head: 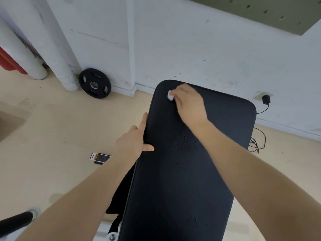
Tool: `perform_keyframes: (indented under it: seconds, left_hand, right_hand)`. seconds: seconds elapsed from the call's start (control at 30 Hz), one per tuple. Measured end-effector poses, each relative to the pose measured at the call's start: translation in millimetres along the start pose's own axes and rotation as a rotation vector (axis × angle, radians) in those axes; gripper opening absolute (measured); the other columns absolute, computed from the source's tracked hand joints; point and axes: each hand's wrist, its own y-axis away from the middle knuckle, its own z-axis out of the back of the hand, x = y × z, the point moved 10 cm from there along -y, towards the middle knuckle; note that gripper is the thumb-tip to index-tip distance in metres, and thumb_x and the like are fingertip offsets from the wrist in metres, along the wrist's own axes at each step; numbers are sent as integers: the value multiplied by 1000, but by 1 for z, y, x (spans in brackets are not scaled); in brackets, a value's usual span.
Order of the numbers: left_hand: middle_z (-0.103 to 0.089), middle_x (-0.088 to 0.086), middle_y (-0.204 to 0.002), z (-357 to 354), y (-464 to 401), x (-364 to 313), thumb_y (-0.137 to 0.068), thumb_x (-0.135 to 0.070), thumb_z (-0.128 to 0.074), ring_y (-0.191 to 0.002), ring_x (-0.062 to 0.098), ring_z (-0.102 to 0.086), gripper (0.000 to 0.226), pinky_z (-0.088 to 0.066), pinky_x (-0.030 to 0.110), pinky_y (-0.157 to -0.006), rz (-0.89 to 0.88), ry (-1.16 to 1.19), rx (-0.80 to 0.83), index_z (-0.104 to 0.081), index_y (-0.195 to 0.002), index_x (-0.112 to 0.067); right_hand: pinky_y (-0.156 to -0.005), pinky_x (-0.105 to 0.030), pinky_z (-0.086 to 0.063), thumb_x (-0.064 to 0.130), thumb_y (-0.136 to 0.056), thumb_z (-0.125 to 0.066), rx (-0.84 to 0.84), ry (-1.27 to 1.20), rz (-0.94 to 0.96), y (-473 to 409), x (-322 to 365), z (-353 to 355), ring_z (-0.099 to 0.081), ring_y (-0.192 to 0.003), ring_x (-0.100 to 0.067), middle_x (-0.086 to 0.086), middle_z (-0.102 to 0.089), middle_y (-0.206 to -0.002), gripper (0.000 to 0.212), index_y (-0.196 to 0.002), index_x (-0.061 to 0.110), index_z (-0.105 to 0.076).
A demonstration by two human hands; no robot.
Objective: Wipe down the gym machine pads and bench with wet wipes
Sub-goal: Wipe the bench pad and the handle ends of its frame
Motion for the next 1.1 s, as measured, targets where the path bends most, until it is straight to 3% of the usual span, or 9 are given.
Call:
perform_keyframes:
  seconds: [0.13,0.2,0.27,0.4,0.53,0.8,0.87,0.97,1.1]
  left_hand:
    - [-31,8,-142,7,11,-9,-79,-39,-70,-116,29,-49,114,-47,42,-87,-20,-66,-53,24,-142,-35]
    - [4,3,-158,18,21,-27,-77,-39,-71,-139,29,-23,118,-34,43,-105,-118,-266,-196,25,-143,-26]
    - [19,2,-156,21,31,-54,-79,-30,-70,-145,27,3,112,-12,41,-116,-275,-408,-323,20,-146,-17]
    - [26,8,-154,10,20,-65,-86,-15,-61,-145,23,14,99,-2,31,-117,-303,-441,-246,18,-145,-6]
    - [31,11,-151,-1,18,-63,-66,-44,-78,-143,26,19,133,0,32,-116,-250,-499,-134,23,-142,-3]
    - [28,13,-152,1,25,-70,-68,-35,-79,-144,28,17,131,-3,35,-118,-159,-502,-223,24,-142,-2]
    - [28,12,-152,0,25,-71,-69,-33,-79,-144,27,17,131,-5,34,-118,-151,-486,-233,25,-142,-2]
    - [28,11,-153,-1,25,-70,-68,-34,-80,-144,26,16,131,-7,33,-118,-136,-474,-239,24,-142,-3]
    - [28,9,-153,0,24,-68,-68,-35,-80,-144,25,16,132,-8,32,-118,-141,-457,-244,25,-142,-5]
  right_hand:
    - [-56,-32,-54,-16,-66,-68,144,-21,148,62,22,-19,-60,-66,-29,-10,-64,-81,23,-73,6,-65]
    - [-52,-27,-53,-18,-61,-72,288,-14,201,89,34,-30,-59,-65,-24,-8,-62,-80,29,-75,6,-65]
    - [-56,-28,-53,-17,-62,-69,288,-22,191,81,33,-22,-59,-66,-27,-11,-61,-80,27,-76,5,-65]
    - [-71,-29,-47,-8,-82,-53,-80,-39,-107,10,-16,39,-59,-79,-30,-16,-61,-91,18,-87,2,-67]
    - [-77,-35,-50,-10,-82,-51,-8,42,-116,-3,-30,21,-61,-86,-30,-14,-64,-97,21,-88,4,-66]
    - [-55,-30,-55,-18,-60,-72,345,-33,242,101,15,-14,-60,-67,-25,-9,-64,-80,31,-78,6,-67]
    - [-58,-30,-54,-17,-61,-69,289,-38,178,82,4,-2,-59,-69,-28,-12,-62,-81,30,-81,5,-68]
    - [-73,-36,-51,-9,-79,-54,-7,-37,-83,22,-40,46,-59,-82,-34,-18,-62,-87,18,-86,0,-67]
    - [-74,-38,-51,-11,-78,-50,-28,1,-73,0,-52,39,-60,-87,-38,-17,-62,-90,20,-83,1,-65]
